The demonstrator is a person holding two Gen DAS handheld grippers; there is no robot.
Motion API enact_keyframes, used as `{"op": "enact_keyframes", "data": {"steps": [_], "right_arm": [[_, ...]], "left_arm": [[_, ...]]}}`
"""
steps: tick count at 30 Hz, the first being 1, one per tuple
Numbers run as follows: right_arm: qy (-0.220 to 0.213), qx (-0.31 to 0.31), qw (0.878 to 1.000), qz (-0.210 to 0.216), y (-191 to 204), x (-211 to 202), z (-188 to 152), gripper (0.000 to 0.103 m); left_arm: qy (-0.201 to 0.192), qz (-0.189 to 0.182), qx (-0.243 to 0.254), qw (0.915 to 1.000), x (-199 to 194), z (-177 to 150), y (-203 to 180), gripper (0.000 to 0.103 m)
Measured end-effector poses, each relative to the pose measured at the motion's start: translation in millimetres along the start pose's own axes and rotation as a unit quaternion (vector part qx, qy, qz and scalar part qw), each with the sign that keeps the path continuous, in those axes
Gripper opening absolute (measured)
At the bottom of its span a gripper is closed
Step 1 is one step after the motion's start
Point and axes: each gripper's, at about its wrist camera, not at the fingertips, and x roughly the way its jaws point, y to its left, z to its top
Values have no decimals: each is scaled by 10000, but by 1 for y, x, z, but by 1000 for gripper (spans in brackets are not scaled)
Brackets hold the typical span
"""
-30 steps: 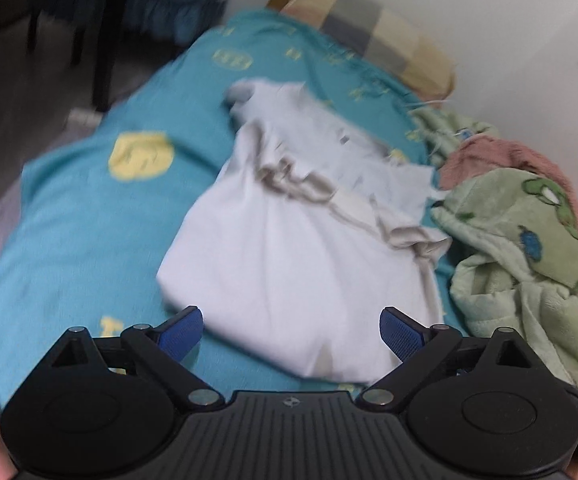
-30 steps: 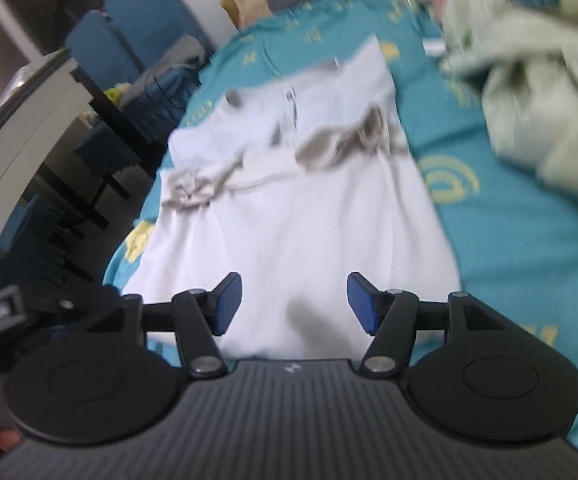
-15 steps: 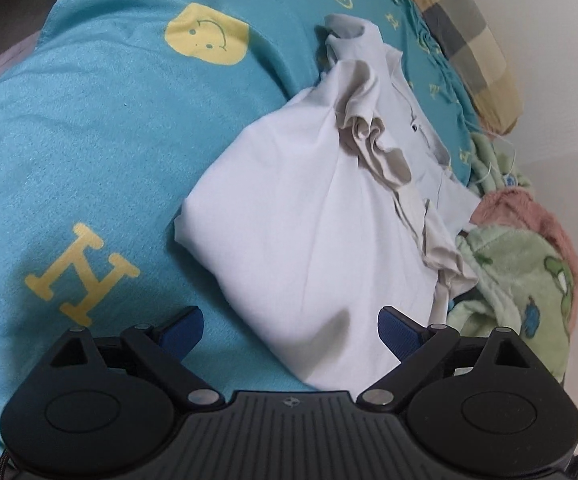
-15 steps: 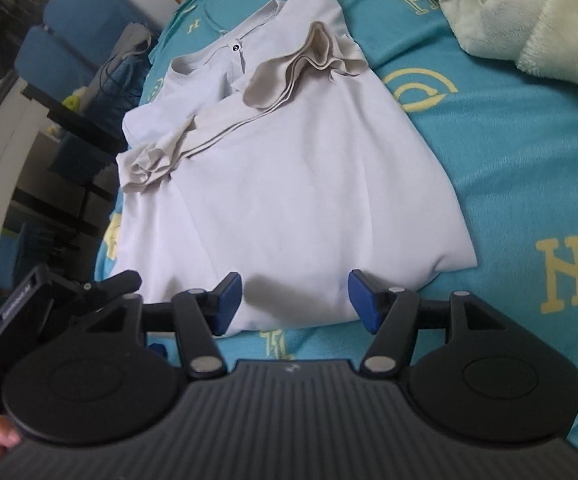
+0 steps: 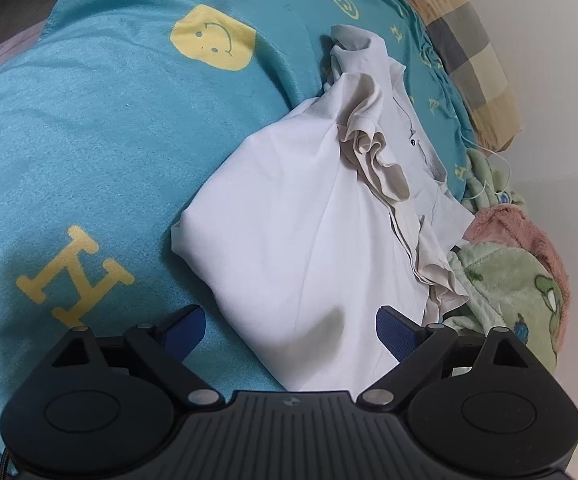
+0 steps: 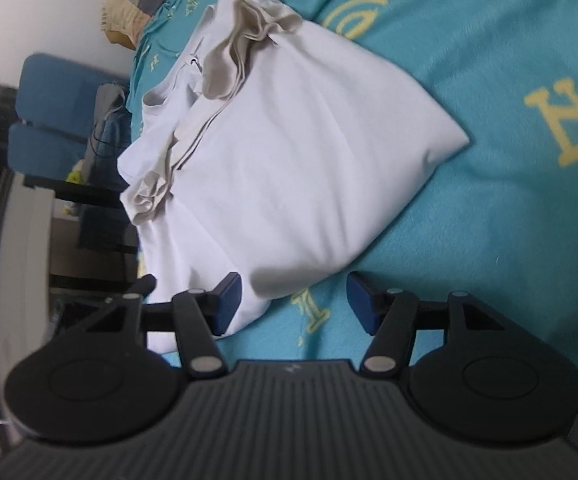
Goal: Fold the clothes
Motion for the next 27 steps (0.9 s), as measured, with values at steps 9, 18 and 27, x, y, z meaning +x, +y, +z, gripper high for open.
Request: {"op": "enact_keyframes", "data": {"steps": [9, 18, 27], "right_arm": [[-151, -136, 9998, -47, -5, 0, 11, 61], [-790, 625, 9948, 149, -28, -6, 30, 53], [-1197, 446, 9915, 228, -22, -11, 37, 7]], "left_arm": [[-25, -5, 27, 10000, 0, 1, 2, 93], [-127, -74, -370, 9992, -4, 2, 17, 58], [-362, -114, -418, 9984, -9, 2, 15, 15]]}}
